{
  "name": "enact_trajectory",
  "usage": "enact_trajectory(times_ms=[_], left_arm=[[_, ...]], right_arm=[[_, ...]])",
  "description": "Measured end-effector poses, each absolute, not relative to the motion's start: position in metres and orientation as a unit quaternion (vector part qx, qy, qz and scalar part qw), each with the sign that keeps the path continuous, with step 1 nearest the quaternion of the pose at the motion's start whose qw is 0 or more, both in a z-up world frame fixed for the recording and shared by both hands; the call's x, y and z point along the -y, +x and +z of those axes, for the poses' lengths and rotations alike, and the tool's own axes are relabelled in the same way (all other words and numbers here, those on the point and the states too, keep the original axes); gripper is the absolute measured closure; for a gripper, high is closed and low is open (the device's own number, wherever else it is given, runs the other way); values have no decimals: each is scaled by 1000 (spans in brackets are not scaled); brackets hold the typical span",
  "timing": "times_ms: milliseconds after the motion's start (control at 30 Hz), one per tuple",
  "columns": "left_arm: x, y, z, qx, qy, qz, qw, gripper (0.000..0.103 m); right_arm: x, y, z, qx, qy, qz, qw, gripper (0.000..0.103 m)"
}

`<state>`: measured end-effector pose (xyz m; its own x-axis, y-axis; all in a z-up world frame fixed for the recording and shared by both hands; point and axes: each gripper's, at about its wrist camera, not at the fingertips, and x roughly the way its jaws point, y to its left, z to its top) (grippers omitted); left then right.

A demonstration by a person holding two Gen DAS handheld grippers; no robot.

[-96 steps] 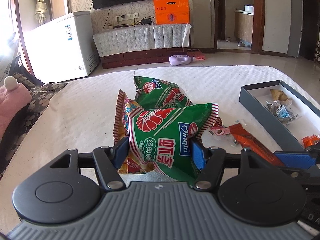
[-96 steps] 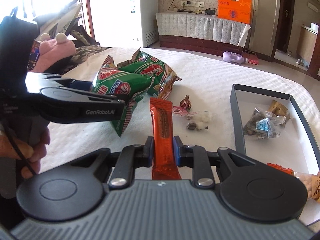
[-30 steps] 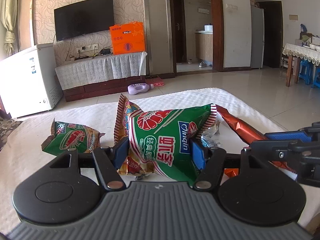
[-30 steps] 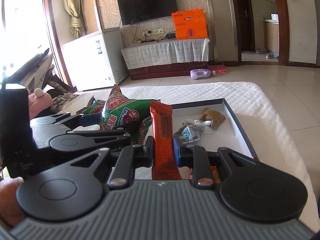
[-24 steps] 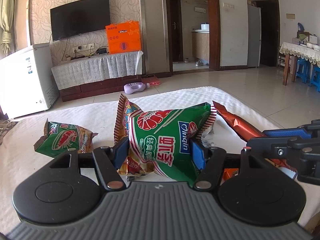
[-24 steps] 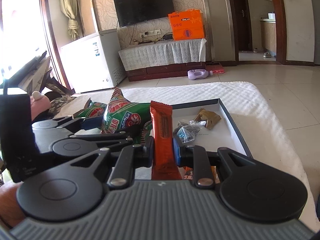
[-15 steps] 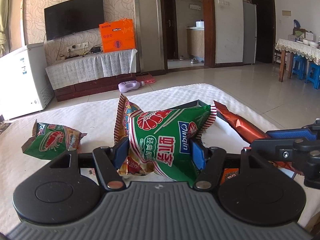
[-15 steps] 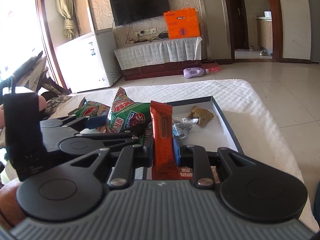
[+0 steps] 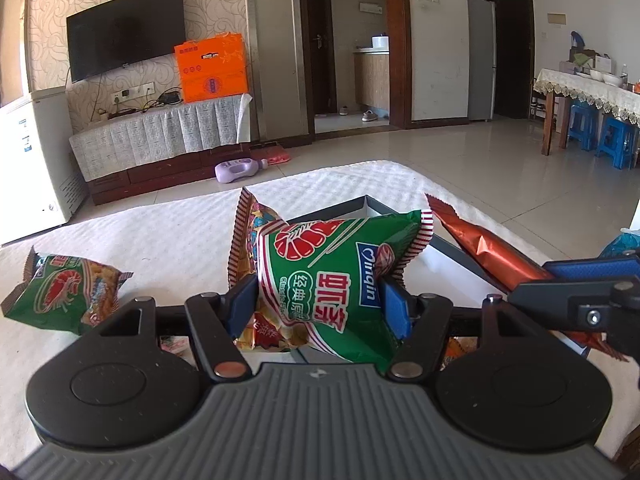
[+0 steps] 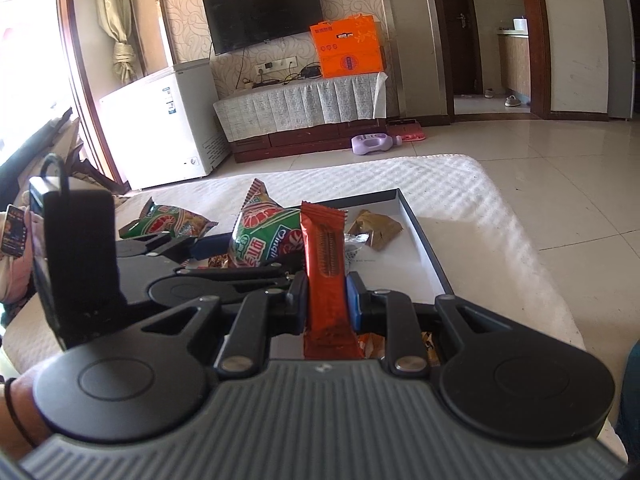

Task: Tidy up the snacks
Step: 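Carry green bag with left tool while right tool carries candy bar to box, then lower green bag into box with left tool while right tool lowers candy bar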

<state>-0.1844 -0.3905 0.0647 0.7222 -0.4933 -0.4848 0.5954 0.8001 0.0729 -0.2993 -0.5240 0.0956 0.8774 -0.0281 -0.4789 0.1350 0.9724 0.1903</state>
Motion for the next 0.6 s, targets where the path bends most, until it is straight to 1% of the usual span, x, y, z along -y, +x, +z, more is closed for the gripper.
enact_trajectory(times_ms=[467,600], left_arm=[[422,-153,59,-220,98,-318,917,32],[428,-142,54,-236,85,-327,911,32]], right_arm=[[532,-297,91,-251,109,-57,960,79],[533,-295,90,-255,107,-58,959,79]])
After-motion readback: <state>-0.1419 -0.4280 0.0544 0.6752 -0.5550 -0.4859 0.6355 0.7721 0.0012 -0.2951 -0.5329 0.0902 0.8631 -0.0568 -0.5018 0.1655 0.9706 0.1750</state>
